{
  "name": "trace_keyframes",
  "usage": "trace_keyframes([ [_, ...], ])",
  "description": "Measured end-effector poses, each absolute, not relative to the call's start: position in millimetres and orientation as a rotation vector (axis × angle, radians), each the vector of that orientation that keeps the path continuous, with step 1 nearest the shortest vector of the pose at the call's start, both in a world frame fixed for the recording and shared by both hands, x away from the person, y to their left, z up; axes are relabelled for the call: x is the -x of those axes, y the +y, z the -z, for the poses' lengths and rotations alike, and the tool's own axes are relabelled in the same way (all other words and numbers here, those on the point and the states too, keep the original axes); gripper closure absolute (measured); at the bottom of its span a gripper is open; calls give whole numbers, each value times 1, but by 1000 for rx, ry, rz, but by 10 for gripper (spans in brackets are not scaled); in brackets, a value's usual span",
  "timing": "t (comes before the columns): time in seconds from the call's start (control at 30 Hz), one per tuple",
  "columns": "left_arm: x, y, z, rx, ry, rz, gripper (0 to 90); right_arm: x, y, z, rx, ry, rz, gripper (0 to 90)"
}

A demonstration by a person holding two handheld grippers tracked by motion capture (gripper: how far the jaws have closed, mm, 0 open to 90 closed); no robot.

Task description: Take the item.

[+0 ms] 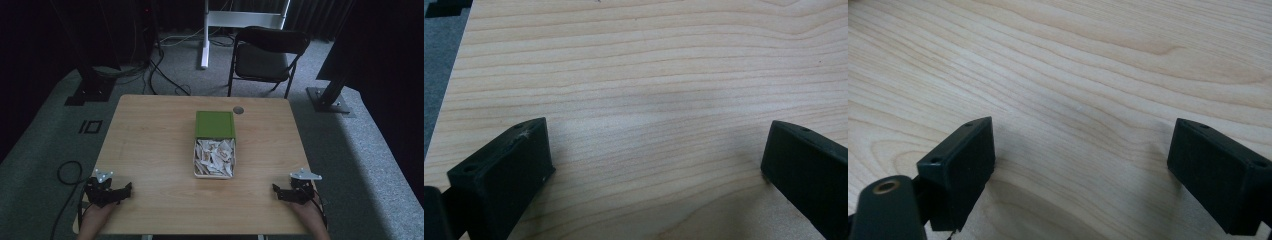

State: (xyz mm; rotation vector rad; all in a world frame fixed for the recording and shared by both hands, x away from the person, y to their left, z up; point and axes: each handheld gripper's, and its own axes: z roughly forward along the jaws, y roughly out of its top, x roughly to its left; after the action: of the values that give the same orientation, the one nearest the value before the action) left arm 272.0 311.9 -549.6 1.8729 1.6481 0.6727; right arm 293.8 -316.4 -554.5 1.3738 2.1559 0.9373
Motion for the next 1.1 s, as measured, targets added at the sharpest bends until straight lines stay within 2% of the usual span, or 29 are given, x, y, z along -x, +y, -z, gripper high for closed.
trace_keyframes([
  [0.4, -272, 312, 550, -1873, 1648, -673, 7, -298, -310, 545, -1446, 2182, -949, 129],
  [1.1, -272, 312, 550, -1871, 1648, -672, 7, -308, -301, 489, -1339, 2125, -1089, 143],
])
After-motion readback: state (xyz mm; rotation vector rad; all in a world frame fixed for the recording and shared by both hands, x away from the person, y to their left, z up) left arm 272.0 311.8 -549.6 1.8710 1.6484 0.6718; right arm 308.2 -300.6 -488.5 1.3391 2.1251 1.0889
